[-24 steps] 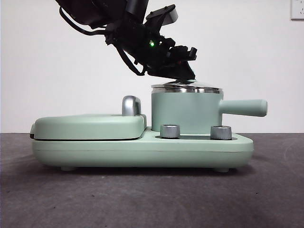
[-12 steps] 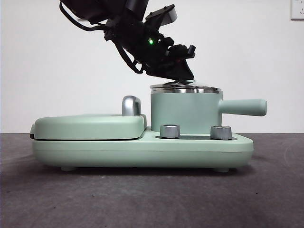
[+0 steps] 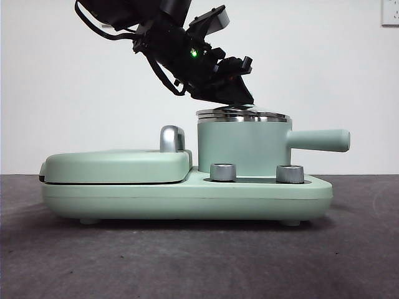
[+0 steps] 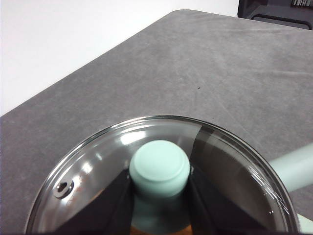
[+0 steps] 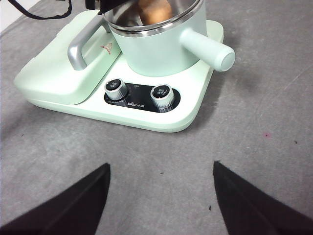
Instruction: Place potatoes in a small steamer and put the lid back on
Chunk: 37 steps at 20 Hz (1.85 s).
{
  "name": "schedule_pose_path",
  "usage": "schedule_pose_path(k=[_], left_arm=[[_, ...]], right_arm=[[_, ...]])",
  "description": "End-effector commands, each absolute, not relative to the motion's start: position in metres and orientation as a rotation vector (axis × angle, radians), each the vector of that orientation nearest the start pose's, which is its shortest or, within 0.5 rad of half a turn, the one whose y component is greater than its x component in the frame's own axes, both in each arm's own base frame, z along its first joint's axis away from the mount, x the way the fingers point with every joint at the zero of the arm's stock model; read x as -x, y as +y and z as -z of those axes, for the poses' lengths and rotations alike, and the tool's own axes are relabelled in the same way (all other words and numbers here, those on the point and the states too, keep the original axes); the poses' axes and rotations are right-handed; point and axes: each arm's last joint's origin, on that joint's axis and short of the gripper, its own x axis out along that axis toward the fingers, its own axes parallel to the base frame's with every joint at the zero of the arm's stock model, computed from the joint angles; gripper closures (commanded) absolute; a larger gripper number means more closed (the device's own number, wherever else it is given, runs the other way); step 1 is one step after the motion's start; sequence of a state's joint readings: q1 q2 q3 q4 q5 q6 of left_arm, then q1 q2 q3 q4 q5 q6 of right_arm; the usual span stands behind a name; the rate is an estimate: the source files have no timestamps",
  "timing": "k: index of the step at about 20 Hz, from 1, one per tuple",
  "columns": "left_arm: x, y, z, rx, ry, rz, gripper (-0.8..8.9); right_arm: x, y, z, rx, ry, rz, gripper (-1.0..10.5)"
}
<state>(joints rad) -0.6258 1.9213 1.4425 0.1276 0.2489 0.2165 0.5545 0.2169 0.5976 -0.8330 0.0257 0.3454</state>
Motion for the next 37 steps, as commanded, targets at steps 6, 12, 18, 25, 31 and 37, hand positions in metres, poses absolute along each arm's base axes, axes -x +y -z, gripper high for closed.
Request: schedule_pose_path(k=[6, 12, 18, 25, 31, 37], left_arm=[[-0.360, -0.274, -0.232, -0.171, 0.371, 0.993, 7.99], [-0.363, -0.275, -0.223, -0.177, 0.380, 0.994, 7.99], [-0.368, -0.275, -0.217, -0.287, 0.321, 0.959, 7.99], [-0.369, -0.273, -0.213, -0.329, 0.336, 0.955, 7.99], [-0.366, -0.270, -0.209, -0.276, 0.431, 0.942, 7.56], [-0.362, -0.267, -0.228, -0.204, 0.426, 0.923, 5.64]], right_arm=[[-0.046, 0.029, -0.267, -0.204, 0.512, -0.456, 6.2], [-0.046, 0.029, -0.267, -0.203, 0.515, -0.474, 6.2], [-0.046, 0.029, -0.267, -0.204, 0.515, -0.475, 6.2], [-0.046, 0.029, -0.267, -0.204, 0.515, -0.475, 6.2], [-0.046, 0.029, -0.267, -0.204, 0.515, -0.475, 6.2], [-0.046, 0.029, -0.267, -0.204, 0.515, -0.476, 6.2]])
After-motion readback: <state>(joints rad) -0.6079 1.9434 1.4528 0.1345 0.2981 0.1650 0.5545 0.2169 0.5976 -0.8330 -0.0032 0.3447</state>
